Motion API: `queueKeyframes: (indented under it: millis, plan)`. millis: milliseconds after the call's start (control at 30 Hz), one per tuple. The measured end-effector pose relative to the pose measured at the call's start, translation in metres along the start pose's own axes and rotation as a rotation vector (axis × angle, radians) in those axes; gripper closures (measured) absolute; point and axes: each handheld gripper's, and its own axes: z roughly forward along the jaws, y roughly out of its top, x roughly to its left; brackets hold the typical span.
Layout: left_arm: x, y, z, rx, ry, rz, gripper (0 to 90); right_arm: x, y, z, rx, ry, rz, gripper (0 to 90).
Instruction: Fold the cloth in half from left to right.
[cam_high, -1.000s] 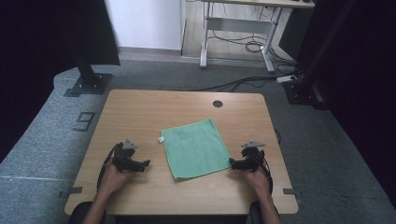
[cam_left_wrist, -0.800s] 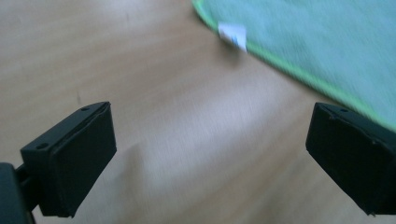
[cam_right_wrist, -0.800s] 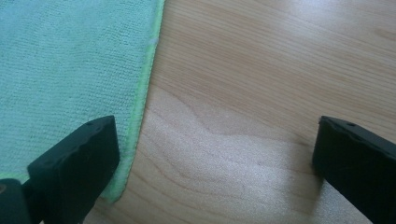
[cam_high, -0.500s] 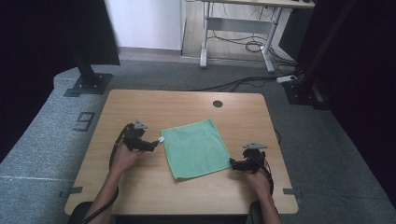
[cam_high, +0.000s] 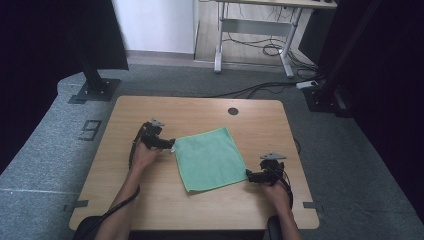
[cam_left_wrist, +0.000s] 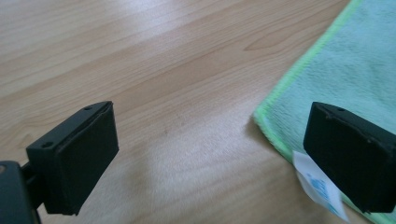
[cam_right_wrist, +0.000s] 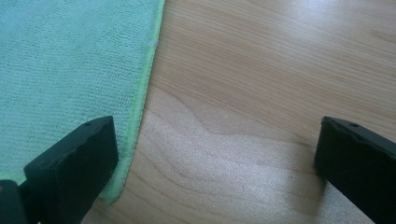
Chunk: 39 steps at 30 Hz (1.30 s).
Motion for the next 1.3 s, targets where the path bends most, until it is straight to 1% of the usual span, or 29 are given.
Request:
queueKeyframes:
  millis: [33, 67, 133, 167, 200, 267, 333, 400, 433, 467, 567, 600, 700, 733, 767, 800, 933, 1000, 1133, 1167, 1200, 1233, 1267, 1300]
  plan:
    - [0.0, 0.0, 0.0, 0.0, 0.0, 0.0, 2.9, 0.0, 0.0, 0.0, 0.0, 0.0, 0.0, 0.0]
    - [0.001, 0.0, 0.006, -0.007, -0.003, -0.014, 3.0, 0.0, 0.0, 0.0, 0.0, 0.001, 0.0, 0.0]
    - [0.002, 0.001, 0.008, -0.007, -0.005, -0.018, 3.1, 0.0, 0.0, 0.0, 0.0, 0.001, -0.001, 0.0]
    - [0.0, 0.002, 0.013, 0.007, 0.008, -0.006, 3.1, 0.0, 0.0, 0.0, 0.0, 0.001, -0.001, 0.0]
    - [0.0, 0.002, 0.013, 0.007, 0.008, -0.006, 3.2, 0.0, 0.0, 0.0, 0.0, 0.001, -0.001, 0.0]
    - [-0.002, 0.003, 0.019, 0.034, 0.04, 0.027, 2.7, 0.0, 0.0, 0.0, 0.0, 0.001, -0.001, 0.0]
    - [-0.002, 0.003, 0.019, 0.034, 0.044, 0.026, 2.2, 0.0, 0.0, 0.0, 0.0, 0.002, -0.001, 0.0]
    - [-0.001, 0.002, 0.019, 0.036, 0.035, 0.007, 2.3, 0.0, 0.0, 0.0, 0.0, 0.004, -0.004, 0.0]
    - [-0.001, 0.002, 0.019, 0.036, 0.035, 0.007, 2.3, 0.0, 0.0, 0.0, 0.0, 0.004, -0.004, 0.0]
    - [0.001, 0.001, 0.019, 0.047, 0.022, -0.024, 2.3, -0.001, 0.0, 0.0, 0.0, 0.006, -0.006, 0.0]
    - [0.002, 0.001, 0.019, 0.05, 0.018, -0.028, 2.1, -0.001, 0.0, 0.0, 0.003, 0.01, -0.009, 0.0]
    - [0.002, 0.001, 0.019, 0.05, 0.019, -0.031, 2.0, -0.001, 0.001, -0.001, 0.02, 0.018, -0.017, 0.0]
    - [0.002, 0.0, 0.019, 0.049, 0.018, -0.031, 2.0, -0.001, 0.003, -0.002, 0.03, 0.014, -0.008, 0.0]
    - [0.002, 0.0, 0.018, 0.05, 0.019, -0.031, 2.0, 0.0, 0.004, -0.003, 0.035, 0.016, -0.019, 0.0]
    - [0.002, 0.0, 0.018, 0.05, 0.019, -0.031, 1.9, 0.0, 0.004, -0.003, 0.035, 0.016, -0.019, 0.0]
    - [0.001, 0.0, 0.018, 0.05, 0.021, -0.033, 1.9, 0.003, 0.006, -0.007, 0.036, 0.024, -0.04, 0.0]
    - [0.001, -0.001, 0.017, 0.051, 0.021, -0.033, 1.9, 0.012, 0.011, -0.015, 0.016, 0.069, -0.066, 0.1]
    - [0.001, -0.002, 0.017, 0.05, 0.022, -0.034, 1.7, 0.018, 0.015, -0.018, 0.017, 0.091, -0.091, 1.2]
    - [0.001, -0.002, 0.016, 0.052, 0.023, -0.033, 1.5, 0.034, 0.02, -0.019, 0.031, 0.143, -0.142, 1.4]
    - [0.001, -0.002, 0.016, 0.052, 0.023, -0.033, 1.6, 0.034, 0.02, -0.019, 0.031, 0.143, -0.142, 1.4]
    - [0.0, -0.003, 0.015, 0.052, 0.024, -0.036, 1.5, 0.042, 0.022, -0.018, 0.033, 0.172, -0.165, 1.4]
    - [0.0, -0.003, 0.015, 0.052, 0.024, -0.036, 1.6, 0.042, 0.022, -0.018, 0.033, 0.172, -0.165, 1.4]
    - [0.0, -0.003, 0.015, 0.052, 0.027, -0.038, 1.6, 0.051, 0.025, -0.017, 0.032, 0.199, -0.183, 1.5]
    - [0.0, -0.003, 0.015, 0.052, 0.027, -0.038, 1.7, 0.055, 0.026, -0.016, 0.032, 0.215, -0.19, 1.7]
